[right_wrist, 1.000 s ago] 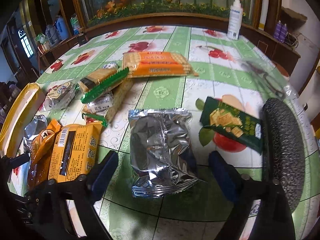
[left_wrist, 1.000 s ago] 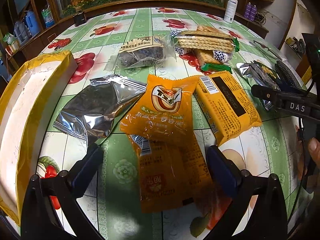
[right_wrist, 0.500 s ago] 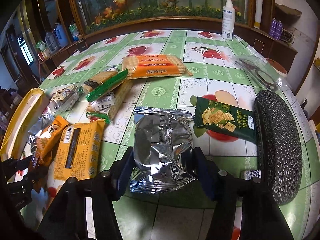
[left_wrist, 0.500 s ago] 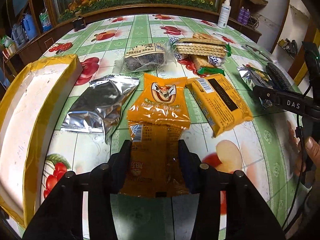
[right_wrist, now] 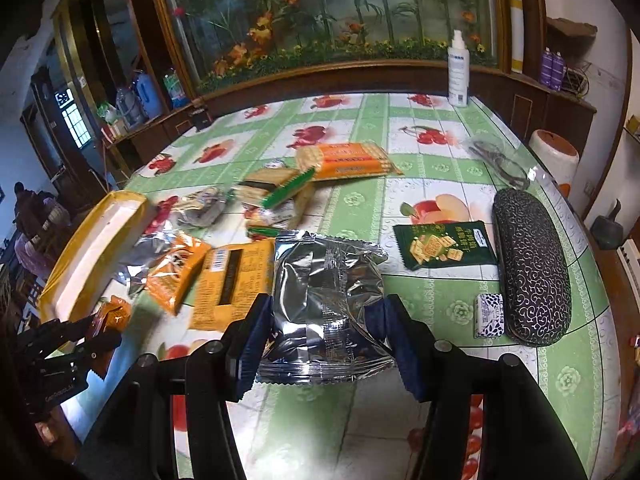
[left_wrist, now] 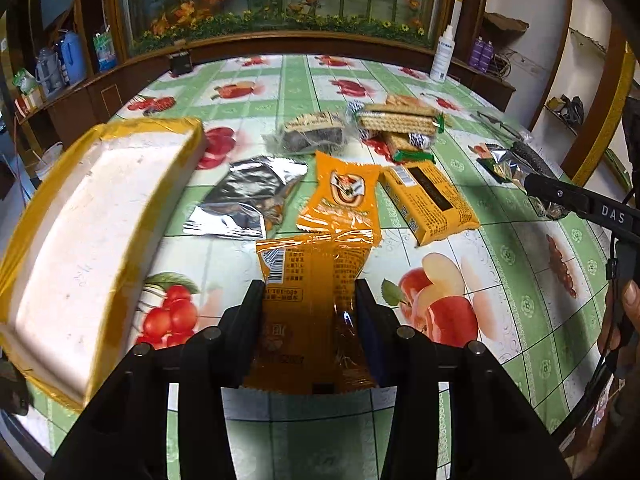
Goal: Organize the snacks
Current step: 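Carry both bags into the yellow-rimmed tray and open both tools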
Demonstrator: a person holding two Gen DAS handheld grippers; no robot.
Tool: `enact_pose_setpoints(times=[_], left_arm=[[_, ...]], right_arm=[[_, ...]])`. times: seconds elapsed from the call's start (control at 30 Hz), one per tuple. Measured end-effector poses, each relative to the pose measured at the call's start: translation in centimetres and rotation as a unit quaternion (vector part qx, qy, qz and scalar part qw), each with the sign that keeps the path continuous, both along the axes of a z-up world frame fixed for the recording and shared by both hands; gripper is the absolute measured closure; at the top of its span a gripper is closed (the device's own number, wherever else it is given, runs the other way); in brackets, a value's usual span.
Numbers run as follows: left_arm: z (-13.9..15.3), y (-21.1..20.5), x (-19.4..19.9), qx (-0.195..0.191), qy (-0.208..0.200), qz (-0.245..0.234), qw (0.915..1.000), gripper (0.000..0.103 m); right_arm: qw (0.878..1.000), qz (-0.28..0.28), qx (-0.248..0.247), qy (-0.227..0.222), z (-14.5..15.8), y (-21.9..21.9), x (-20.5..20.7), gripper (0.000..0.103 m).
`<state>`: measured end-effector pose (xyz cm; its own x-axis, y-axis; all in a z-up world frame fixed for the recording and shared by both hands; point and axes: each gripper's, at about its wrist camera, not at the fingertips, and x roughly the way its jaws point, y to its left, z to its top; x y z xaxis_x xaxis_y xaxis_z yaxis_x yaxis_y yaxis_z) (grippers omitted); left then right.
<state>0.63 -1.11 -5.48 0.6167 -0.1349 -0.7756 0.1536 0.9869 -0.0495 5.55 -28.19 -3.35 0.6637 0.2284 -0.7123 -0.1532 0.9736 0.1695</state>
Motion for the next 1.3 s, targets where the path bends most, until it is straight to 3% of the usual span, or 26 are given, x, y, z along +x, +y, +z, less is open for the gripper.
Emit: enact_pose_setpoints(times=[0.27, 0.63, 0.87, 1.3], left_arm=[[2.7, 3.0, -1.2, 0.002, -0.043, 0.034, 0.9985, 0.062], [4.7, 10.6, -2.6, -0.010, -0.074, 0.120, 0.9900, 0.062], [4.2, 15.2, -2.7, -0.012, -0.073, 0.174, 0.9820, 0.061], [1.8, 19.4, -0.8, -0.027, -0.044, 0.214, 0.9756, 0.061]], right_arm=[[0.999, 0.042, -0.017, -0.023, 2.2, 5.0, -1.0, 0.045], [0.989, 0.139, 0.018, -0.041, 4.1, 13.8, -0.8, 0.045], [0.979, 0.188, 0.065, -0.042, 4.5, 20.0, 0.7, 0.045], [0.965, 0.254, 0.058, -0.020, 2.4, 31.5, 4.6, 0.045]])
